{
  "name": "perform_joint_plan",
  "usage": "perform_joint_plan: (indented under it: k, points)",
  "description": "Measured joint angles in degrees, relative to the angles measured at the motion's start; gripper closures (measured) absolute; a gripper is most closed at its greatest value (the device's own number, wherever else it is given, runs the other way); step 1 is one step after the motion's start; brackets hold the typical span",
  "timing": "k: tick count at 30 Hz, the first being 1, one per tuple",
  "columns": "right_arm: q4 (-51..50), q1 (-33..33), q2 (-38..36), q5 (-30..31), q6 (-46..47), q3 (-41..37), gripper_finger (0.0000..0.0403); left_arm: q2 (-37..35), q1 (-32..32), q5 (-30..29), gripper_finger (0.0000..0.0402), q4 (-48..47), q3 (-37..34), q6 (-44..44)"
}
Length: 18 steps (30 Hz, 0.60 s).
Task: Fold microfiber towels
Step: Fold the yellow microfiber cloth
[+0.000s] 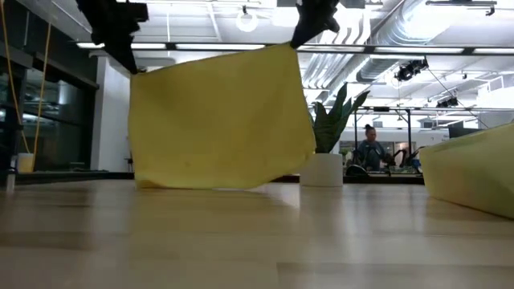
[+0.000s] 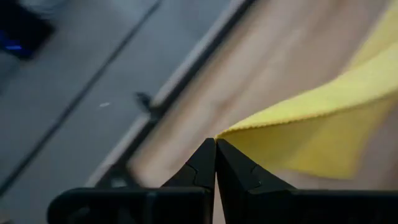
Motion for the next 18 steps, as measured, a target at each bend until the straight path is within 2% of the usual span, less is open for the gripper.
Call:
perform_joint_plan:
  k: [5,10,15,18]
  points:
    - [-0.5,-2.0,-1.8,1.3,-1.1,0.0,0.0403,1.5,7.5,-3.9,0.0402,0.0,4.8,6.2]
    - [-2.7,0.2,-2.6,1.0,-1.4,0.0,0.0403,-1.4,10.3,-3.0,0.0402,-1.2,6.4,8.0]
    - [-3.9,5.0,-2.2,0.9,0.7,-3.5,0.0403,-4.6,8.9,2.5,0.0402,-6.8,4.2,0.8]
    - [-1.6,8.0,-2.2,0.8,2.9,-8.2,0.0403,-6.7,6.3,3.0,0.0402,-8.3,0.4,-4.3]
